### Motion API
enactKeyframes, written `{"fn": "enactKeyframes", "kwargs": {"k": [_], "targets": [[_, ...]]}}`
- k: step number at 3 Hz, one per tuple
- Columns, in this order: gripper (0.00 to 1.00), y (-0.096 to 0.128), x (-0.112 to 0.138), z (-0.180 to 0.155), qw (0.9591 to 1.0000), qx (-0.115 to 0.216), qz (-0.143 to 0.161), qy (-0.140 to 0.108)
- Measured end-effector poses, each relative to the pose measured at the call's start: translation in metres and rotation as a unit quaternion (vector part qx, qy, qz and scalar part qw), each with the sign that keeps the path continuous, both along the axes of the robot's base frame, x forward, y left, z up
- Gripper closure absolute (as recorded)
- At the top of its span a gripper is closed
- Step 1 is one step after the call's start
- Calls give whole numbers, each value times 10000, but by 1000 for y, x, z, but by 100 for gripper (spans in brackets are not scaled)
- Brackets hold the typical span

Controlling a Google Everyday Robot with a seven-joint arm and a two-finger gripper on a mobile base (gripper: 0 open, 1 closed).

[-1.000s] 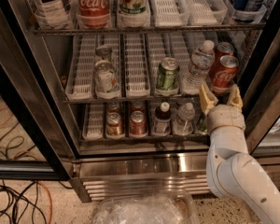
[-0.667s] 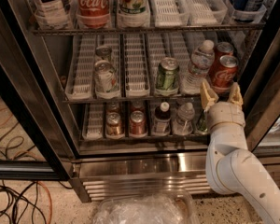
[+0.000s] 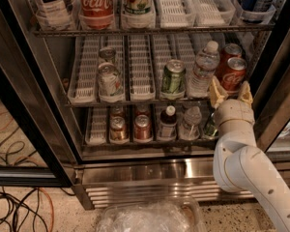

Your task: Pick coke can from middle shelf of fridge

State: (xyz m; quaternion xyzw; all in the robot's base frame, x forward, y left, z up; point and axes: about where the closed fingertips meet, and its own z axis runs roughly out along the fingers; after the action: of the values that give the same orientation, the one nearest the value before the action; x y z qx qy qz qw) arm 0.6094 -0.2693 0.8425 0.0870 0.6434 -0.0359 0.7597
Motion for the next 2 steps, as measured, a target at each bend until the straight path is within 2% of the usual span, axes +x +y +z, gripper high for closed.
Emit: {"fn": "enactKeyframes", "kwargs": {"k": [1, 2], "targets": [[33, -1, 10, 1, 10000, 40, 9, 9], [34, -20, 55, -2, 9998, 155, -81, 99]]}}
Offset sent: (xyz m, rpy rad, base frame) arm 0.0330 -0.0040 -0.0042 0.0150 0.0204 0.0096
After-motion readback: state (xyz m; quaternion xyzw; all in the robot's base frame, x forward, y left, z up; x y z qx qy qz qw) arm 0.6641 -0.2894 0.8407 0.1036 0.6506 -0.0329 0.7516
